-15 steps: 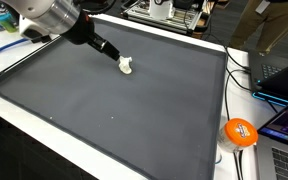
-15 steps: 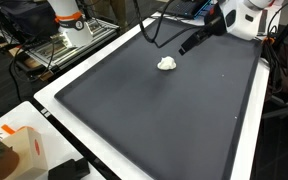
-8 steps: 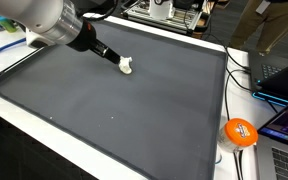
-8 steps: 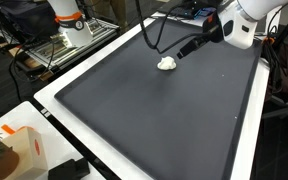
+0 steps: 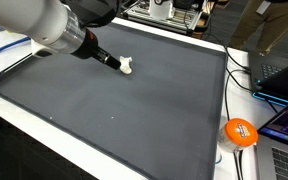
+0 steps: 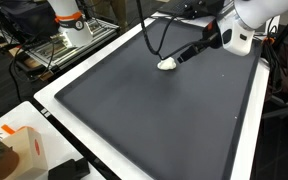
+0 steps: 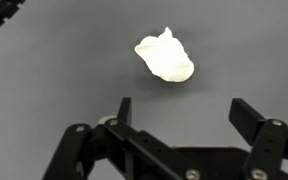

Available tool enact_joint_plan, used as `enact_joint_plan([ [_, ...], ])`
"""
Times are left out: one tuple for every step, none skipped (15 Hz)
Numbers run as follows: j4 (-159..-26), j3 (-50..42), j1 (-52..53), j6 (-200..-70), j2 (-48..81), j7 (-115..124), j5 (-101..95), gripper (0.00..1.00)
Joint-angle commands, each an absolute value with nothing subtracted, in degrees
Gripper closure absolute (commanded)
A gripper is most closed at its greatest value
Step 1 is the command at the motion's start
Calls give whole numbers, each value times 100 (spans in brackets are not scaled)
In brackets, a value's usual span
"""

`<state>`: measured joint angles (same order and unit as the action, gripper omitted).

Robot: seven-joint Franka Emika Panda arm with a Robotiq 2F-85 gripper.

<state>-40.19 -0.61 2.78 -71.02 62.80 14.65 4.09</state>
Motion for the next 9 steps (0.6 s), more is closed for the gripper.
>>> enact_joint_plan([
  [-3784,-66,235,-7041,6470,1484,423,0],
  [-3843,-62,215,-7087,6435,1484,439,0],
  [-3899,-57,189,-7155,6410,1461,451,0],
  [-3948,-60,170,-7206,6402,1444,448,0],
  [-3989,-60,151,-7275,6395,1448,454,0],
  [-4008,-55,138,-7320,6394,1462,464,0],
  [-4015,-53,132,-7371,6403,1474,465,0],
  [-4017,-43,122,-7406,6411,1479,478,0],
  [-4019,-38,121,-7449,6417,1475,479,0],
])
